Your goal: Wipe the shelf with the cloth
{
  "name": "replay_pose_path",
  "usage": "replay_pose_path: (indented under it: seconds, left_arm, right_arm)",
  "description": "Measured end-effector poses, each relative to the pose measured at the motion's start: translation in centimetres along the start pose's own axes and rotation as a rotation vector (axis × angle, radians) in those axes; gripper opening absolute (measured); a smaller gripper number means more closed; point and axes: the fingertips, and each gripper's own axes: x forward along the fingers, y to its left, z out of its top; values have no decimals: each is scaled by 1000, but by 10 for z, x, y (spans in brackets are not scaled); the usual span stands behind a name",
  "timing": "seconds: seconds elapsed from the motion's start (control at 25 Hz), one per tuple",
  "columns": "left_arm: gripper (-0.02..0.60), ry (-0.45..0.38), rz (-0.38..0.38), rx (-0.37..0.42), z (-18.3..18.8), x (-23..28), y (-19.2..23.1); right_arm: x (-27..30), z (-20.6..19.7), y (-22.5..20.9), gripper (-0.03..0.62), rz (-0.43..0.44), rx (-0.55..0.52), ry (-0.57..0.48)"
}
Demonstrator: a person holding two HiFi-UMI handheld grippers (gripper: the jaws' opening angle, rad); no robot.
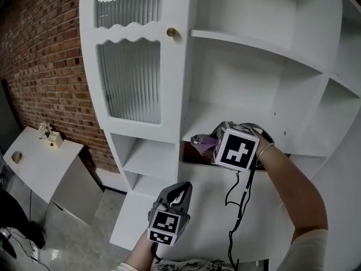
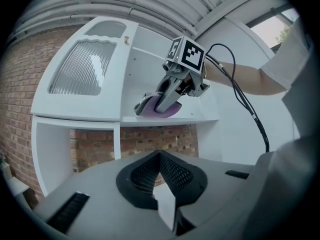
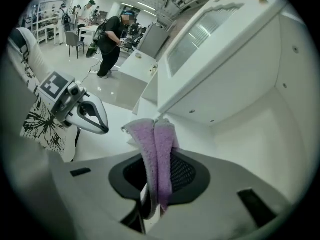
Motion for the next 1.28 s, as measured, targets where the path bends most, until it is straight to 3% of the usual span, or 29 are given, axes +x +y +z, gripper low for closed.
replay_pose_path:
  seconds: [0.08, 0.24, 0.36, 0.48, 0.64, 0.84, 1.0, 1.28]
  left_arm:
    - [14, -2, -9, 1, 2, 5, -8]
    - [14, -1, -20, 12, 4, 18, -18]
    - [14, -8, -26, 24, 8, 28, -22]
    - [14, -17, -26, 8, 11, 35, -17]
    - [14, -1, 17, 34, 7, 43, 0]
    - [14, 32, 49, 11, -7, 53, 17]
    - [14, 46, 69, 19, -11, 58, 25]
    - [14, 47, 55, 53, -5, 64, 17]
  right_arm:
    - [-7, -11, -8, 78, -24, 16, 0]
    - [-12, -40, -58, 80, -204, 69, 13]
    - [-3, -69, -96, 80, -315, 79, 84]
    - [17, -94, -124, 80, -366, 34, 169]
    - [49, -104, -158, 80, -393, 68, 164]
    - [81, -116, -188, 80, -402, 75, 207]
    - [95, -116, -189, 78, -335, 138, 195]
    - [87, -114, -179, 80, -321, 139, 159]
